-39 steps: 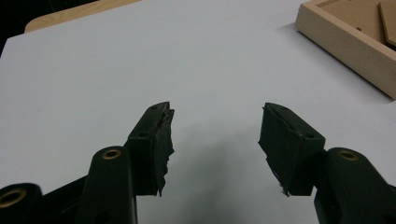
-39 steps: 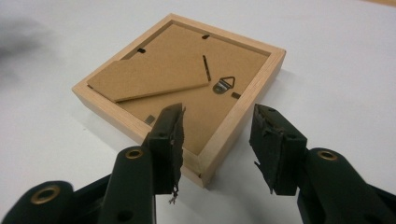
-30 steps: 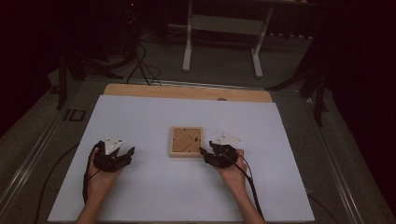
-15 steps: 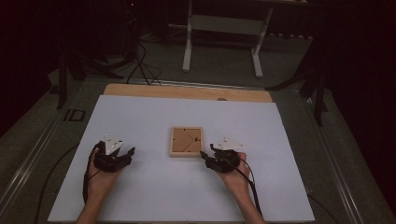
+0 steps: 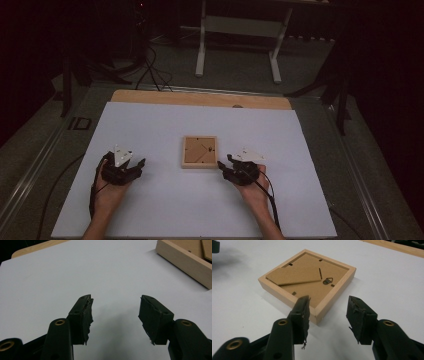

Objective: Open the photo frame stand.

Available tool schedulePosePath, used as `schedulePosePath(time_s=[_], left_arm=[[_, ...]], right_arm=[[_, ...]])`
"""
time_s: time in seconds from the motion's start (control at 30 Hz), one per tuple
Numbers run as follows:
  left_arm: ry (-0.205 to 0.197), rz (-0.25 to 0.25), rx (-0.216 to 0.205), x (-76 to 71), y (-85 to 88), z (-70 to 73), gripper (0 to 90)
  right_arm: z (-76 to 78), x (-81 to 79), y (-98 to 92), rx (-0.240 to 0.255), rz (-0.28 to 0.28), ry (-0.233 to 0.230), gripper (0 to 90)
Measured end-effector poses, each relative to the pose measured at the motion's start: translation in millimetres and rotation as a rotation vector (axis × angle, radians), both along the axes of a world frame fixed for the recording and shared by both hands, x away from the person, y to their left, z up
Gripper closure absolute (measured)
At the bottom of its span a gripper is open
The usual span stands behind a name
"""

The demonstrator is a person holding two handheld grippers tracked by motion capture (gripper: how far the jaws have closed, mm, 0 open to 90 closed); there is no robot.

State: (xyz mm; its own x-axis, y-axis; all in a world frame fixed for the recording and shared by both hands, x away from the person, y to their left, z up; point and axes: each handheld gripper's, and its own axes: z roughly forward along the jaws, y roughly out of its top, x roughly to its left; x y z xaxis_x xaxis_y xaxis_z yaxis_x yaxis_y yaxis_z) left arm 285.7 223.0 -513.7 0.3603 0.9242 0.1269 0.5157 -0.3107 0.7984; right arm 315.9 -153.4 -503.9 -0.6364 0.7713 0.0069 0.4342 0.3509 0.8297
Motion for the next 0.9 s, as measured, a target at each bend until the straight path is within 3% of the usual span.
schedulePosePath(time_s=[0.23,0.6,0.9], left_arm=[[0.002,-0.012,0.009,0.7,-2.8,-0.8,43.8],[0.009,-0.028,0.008,0.9,-7.0,-2.1,43.7],[0.012,-0.048,-0.008,-1.5,-12.3,-1.6,43.7]], right_arm=[[-3.9,-1.9,1.8,-0.011,0.014,-0.008,61.9],[-9.9,-2.7,9.6,-0.030,0.025,-0.019,86.1],[-12.2,2.3,17.5,-0.036,0.026,-0.017,89.9]])
